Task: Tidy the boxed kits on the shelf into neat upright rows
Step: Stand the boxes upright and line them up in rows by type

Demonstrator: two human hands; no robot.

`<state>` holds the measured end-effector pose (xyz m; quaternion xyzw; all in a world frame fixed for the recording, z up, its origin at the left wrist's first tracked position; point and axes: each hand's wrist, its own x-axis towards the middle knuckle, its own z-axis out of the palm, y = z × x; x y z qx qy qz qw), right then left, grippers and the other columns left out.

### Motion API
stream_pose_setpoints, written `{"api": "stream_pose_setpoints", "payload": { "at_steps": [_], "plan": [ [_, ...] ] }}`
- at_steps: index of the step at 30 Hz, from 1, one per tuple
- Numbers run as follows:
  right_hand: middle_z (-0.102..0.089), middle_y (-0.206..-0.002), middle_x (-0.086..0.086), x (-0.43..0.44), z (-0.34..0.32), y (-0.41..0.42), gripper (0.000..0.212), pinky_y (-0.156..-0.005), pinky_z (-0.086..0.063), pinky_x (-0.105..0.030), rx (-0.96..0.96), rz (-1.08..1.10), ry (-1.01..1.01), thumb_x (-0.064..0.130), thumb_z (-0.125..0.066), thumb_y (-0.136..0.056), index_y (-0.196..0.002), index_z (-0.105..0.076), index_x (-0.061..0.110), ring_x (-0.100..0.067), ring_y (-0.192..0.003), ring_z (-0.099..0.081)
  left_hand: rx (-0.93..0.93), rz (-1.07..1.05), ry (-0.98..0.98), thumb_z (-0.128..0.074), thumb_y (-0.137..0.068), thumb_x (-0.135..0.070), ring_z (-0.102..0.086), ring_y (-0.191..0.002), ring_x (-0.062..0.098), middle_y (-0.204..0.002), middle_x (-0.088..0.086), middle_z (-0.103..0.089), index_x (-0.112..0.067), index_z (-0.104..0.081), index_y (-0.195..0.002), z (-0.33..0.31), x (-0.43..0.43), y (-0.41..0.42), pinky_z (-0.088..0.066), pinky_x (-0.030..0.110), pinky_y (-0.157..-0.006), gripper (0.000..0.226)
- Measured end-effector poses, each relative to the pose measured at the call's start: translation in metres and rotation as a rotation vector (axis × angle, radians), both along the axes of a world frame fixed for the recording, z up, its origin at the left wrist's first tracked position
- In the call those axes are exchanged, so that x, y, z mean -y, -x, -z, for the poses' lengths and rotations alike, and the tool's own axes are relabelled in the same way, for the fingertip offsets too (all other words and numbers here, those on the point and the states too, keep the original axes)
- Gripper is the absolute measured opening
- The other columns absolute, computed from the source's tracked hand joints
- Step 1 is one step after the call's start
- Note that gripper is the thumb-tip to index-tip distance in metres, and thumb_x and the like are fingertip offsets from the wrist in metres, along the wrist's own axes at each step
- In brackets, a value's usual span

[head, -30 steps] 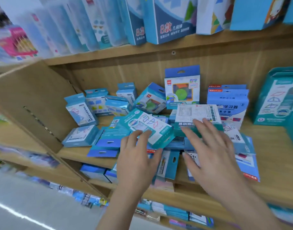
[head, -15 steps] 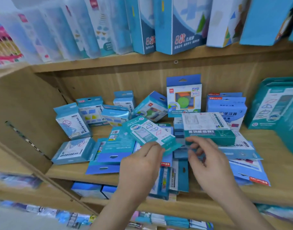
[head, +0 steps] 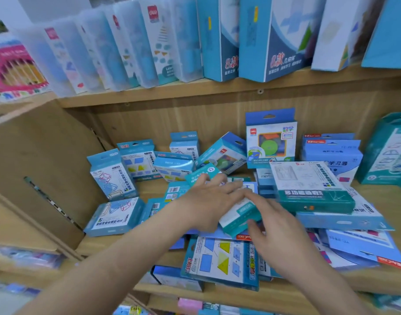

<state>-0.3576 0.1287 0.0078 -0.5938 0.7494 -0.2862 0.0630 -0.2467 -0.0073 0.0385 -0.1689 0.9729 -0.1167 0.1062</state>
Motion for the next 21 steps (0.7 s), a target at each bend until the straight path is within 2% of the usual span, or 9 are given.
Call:
{"api": "stream_pose_setpoints", "payload": {
  "at_steps": [2,4,6,8,11,13,15,18,21],
  "plan": [
    [-0.051,-0.105,0.01,0.001,0.001,0.002,0.054,-0.072,-0.045,-0.03,0.118,0.035,0.018,0.025,-0.052,-0.092,-0.141,-0.031,0.035,-0.007,-0.082,-0.057,-0.021,0.041,0.009,-0.067,-0.069,-0.021,-0.02,-0.133,0.023,-0.142,-0.005,-0.029,-0.023,-0.02,-0.144,-0.006,0.009,0.002,-0.005,0.057,-0.111,0.089],
    [-0.054,-0.11,0.017,0.003,-0.002,0.004,0.062,-0.077,-0.05,-0.032,0.388,0.09,0.114,0.026,-0.061,-0.089,-0.142,-0.03,0.036,-0.003,-0.078,-0.059,-0.098,0.077,-0.006,-0.068,-0.066,-0.022,-0.022,-0.133,0.022,-0.137,-0.001,-0.033,-0.019,-0.025,-0.141,-0.01,0.014,-0.001,0.003,0.058,-0.112,0.086],
    [-0.058,-0.116,0.018,0.005,-0.011,0.004,0.073,-0.083,-0.053,-0.037,0.764,0.076,0.233,0.034,-0.071,-0.079,-0.139,-0.03,0.042,-0.001,-0.083,-0.064,-0.243,0.071,-0.052,-0.07,-0.066,-0.028,-0.029,-0.133,0.022,-0.136,0.001,-0.032,-0.018,-0.025,-0.14,-0.015,0.018,-0.008,0.001,0.058,-0.113,0.087],
    [-0.065,-0.115,0.014,0.008,-0.02,0.001,0.071,-0.085,-0.052,-0.035,0.99,-0.045,0.23,0.046,-0.075,-0.066,-0.126,-0.039,0.048,-0.002,-0.095,-0.065,-0.423,0.022,-0.109,-0.071,-0.063,-0.041,-0.038,-0.127,0.022,-0.13,0.001,-0.034,-0.02,-0.024,-0.139,-0.025,0.019,-0.013,-0.013,0.06,-0.114,0.092],
    [-0.07,-0.108,0.013,0.018,-0.031,-0.012,0.051,-0.085,-0.055,-0.036,1.04,-0.135,0.308,0.043,-0.077,-0.067,-0.113,-0.057,0.035,-0.009,-0.102,-0.066,-0.771,-0.056,-0.094,-0.061,-0.058,-0.063,-0.047,-0.11,0.021,-0.116,0.0,-0.04,-0.022,-0.027,-0.137,-0.043,0.005,-0.011,-0.038,0.045,-0.094,0.096],
    [-0.073,-0.103,0.008,0.026,-0.04,-0.018,0.037,-0.079,-0.058,-0.033,1.13,-0.073,0.49,0.03,-0.068,-0.072,-0.108,-0.062,0.025,-0.014,-0.096,-0.069,-0.935,-0.061,-0.152,-0.064,-0.06,-0.059,-0.045,-0.108,0.018,-0.114,-0.001,-0.04,-0.022,-0.029,-0.14,-0.05,-0.005,-0.006,-0.041,0.042,-0.088,0.094],
    [-0.074,-0.098,0.006,0.028,-0.051,-0.015,0.032,-0.068,-0.057,-0.025,1.11,-0.029,0.635,0.024,-0.063,-0.075,-0.107,-0.061,0.021,-0.011,-0.085,-0.07,-1.011,-0.018,-0.357,-0.075,-0.065,-0.045,-0.045,-0.114,0.014,-0.119,-0.001,-0.042,-0.021,-0.03,-0.142,-0.054,-0.011,-0.003,-0.042,0.041,-0.094,0.092],
    [-0.074,-0.09,0.008,0.021,-0.071,0.006,0.03,-0.055,-0.051,-0.017,0.988,-0.016,0.722,0.022,-0.063,-0.076,-0.106,-0.059,0.022,-0.004,-0.071,-0.066,-1.055,-0.029,-0.723,-0.073,-0.078,-0.028,-0.055,-0.104,0.006,-0.117,-0.007,-0.06,-0.021,-0.046,-0.134,-0.062,-0.005,-0.003,-0.044,0.02,-0.084,0.063],
    [-0.074,-0.096,0.004,0.009,-0.091,0.032,0.031,-0.067,-0.057,-0.024,0.946,-0.05,0.807,0.016,-0.063,-0.078,-0.108,-0.06,0.02,-0.012,-0.084,-0.07,-1.048,-0.023,-0.873,-0.063,-0.085,-0.036,-0.058,-0.076,0.013,-0.091,-0.007,-0.068,-0.024,-0.063,-0.112,-0.075,-0.005,0.007,-0.042,0.02,-0.063,0.03]
  ]
}}
